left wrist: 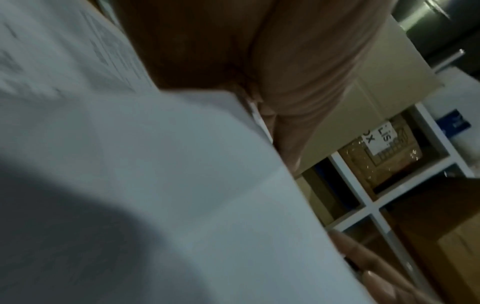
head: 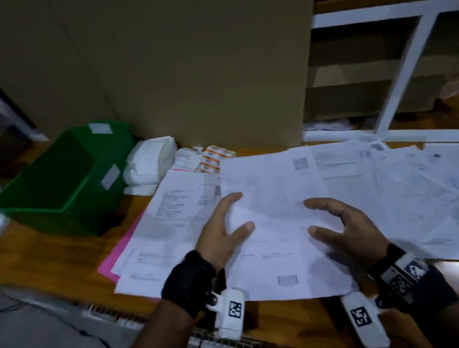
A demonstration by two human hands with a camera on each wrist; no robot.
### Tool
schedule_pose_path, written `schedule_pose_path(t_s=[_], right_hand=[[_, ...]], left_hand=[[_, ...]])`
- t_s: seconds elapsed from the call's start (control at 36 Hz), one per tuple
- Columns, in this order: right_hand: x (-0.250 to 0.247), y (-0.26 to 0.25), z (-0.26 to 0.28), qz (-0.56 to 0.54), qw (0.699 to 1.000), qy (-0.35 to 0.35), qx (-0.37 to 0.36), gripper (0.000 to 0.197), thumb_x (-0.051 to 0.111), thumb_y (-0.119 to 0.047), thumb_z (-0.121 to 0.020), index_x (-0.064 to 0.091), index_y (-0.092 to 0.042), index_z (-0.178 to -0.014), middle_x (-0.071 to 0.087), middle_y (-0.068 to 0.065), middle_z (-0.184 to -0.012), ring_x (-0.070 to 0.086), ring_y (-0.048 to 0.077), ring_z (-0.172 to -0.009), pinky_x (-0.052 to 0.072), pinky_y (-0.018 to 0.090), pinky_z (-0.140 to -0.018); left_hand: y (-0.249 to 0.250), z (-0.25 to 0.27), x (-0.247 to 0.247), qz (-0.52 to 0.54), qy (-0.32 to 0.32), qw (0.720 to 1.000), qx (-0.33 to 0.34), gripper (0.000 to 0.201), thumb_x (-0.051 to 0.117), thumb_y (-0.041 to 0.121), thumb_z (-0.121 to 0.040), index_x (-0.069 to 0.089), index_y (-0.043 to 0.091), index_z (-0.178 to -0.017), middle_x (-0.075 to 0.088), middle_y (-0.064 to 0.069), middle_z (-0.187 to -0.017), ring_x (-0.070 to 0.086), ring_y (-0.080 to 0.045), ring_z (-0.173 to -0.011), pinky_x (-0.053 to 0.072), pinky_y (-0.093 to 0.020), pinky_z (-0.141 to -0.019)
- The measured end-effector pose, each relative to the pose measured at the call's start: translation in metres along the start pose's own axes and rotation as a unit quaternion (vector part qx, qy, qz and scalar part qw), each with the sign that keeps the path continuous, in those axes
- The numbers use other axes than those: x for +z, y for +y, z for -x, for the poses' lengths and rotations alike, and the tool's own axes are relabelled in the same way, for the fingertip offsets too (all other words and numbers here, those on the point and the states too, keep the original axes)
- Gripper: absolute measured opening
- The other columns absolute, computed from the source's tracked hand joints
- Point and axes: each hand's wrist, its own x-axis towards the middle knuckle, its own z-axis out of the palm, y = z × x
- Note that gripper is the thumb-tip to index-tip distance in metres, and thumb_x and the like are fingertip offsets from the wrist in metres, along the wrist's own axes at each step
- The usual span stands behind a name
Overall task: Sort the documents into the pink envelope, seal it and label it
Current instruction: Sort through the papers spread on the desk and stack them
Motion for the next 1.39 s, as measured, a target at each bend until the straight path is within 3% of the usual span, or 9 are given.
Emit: schedule_pose_path(t_s=[0.19,0.39,0.47,0.58,0.75,0.92,1.06,1.25,1.39], right_hand=[[0.042,0.002,-0.008,0.032,0.999,-0.014,-0.012,0.047,0.068,-0.004,-0.086,0.061,-0.041,-0.116,0.059,-0.026,-0.126,0.050,-0.007,-0.122,0.035,0.019,-0.106],[0.098,-0.025,-0.045,-0.007,1.000,0.006,-0.001,0.045,0.065,-0.006,-0.089,0.060,-0.045,-0.112,0.059,-0.026,-0.123,0.052,0.000,-0.119,0.032,0.003,-0.098],[0.137,-0.036,-0.060,-0.005,0.999,-0.016,0.029,0.045,0.063,-0.005,-0.089,0.059,-0.046,-0.108,0.061,-0.015,-0.128,0.051,0.005,-0.123,0.036,0.017,-0.103],[0.186,-0.043,-0.072,0.067,0.993,-0.067,0.072,0.037,0.065,-0.013,-0.088,0.058,-0.032,-0.119,0.060,-0.005,-0.132,0.055,0.014,-0.123,0.043,0.027,-0.105],[0.212,-0.051,-0.072,0.207,0.963,-0.103,0.138,0.051,0.062,-0.037,-0.090,0.048,-0.032,-0.138,0.056,0.003,-0.135,0.056,0.022,-0.120,0.047,0.029,-0.100],[0.197,-0.056,-0.068,0.261,0.944,-0.086,0.184,0.057,0.059,-0.043,-0.092,0.040,-0.039,-0.145,0.032,0.007,-0.142,0.057,0.026,-0.118,0.048,0.033,-0.103],[0.175,-0.046,-0.061,0.264,0.944,-0.079,0.182,0.062,0.058,-0.047,-0.090,0.037,-0.038,-0.147,0.017,0.004,-0.157,0.047,0.026,-0.132,0.039,0.035,-0.112],[0.145,-0.030,-0.051,0.216,0.965,-0.144,0.028,0.083,0.052,-0.060,-0.079,0.028,-0.028,-0.152,0.048,0.004,-0.147,0.043,0.028,-0.134,0.039,0.041,-0.110],[0.087,-0.007,-0.041,0.194,0.976,-0.081,0.059,0.079,0.047,-0.064,-0.075,0.038,-0.032,-0.147,0.049,0.003,-0.143,0.044,0.025,-0.132,0.040,0.041,-0.108]], left_hand=[[-0.008,-0.003,-0.017,-0.069,0.055,0.996,-0.023,0.076,0.068,0.038,-0.094,0.025,0.032,-0.157,0.032,0.021,-0.153,0.028,0.004,-0.138,0.025,-0.016,-0.107],[-0.027,-0.004,-0.102,-0.057,0.053,0.997,-0.028,0.049,0.069,0.030,-0.094,0.051,0.038,-0.140,0.050,0.013,-0.147,0.048,-0.004,-0.130,0.044,-0.035,-0.107],[-0.045,0.002,-0.138,-0.101,0.053,0.993,-0.028,0.029,0.073,0.028,-0.088,0.067,0.040,-0.114,0.062,0.018,-0.130,0.053,0.008,-0.119,0.047,-0.031,-0.100],[-0.072,0.002,-0.170,-0.290,0.005,0.955,-0.067,0.031,0.072,0.025,-0.090,0.069,0.026,-0.121,0.063,0.008,-0.124,0.056,-0.014,-0.114,0.045,-0.029,-0.093],[-0.110,0.000,-0.187,-0.360,-0.054,0.925,-0.105,0.039,0.061,0.047,-0.084,0.070,0.035,-0.120,0.065,0.003,-0.125,0.061,-0.015,-0.111,0.051,-0.030,-0.096],[-0.085,-0.008,-0.174,-0.367,-0.005,0.927,-0.076,0.038,0.069,0.021,-0.088,0.068,0.018,-0.126,0.056,-0.012,-0.129,0.056,-0.029,-0.116,0.044,-0.031,-0.099],[-0.050,-0.020,-0.142,-0.343,-0.025,0.939,-0.023,0.048,0.057,0.043,-0.081,0.069,0.022,-0.122,0.059,-0.006,-0.129,0.064,-0.024,-0.099,0.045,-0.028,-0.096],[-0.006,-0.039,-0.072,-0.336,-0.040,0.941,0.005,0.050,0.057,0.052,-0.083,0.067,0.026,-0.124,0.058,-0.002,-0.129,0.055,-0.018,-0.119,0.045,-0.031,-0.102],[0.017,-0.052,-0.008,-0.314,-0.064,0.947,0.001,0.039,0.066,0.042,-0.090,0.067,0.024,-0.124,0.059,-0.002,-0.127,0.057,-0.018,-0.116,0.046,-0.030,-0.097]])
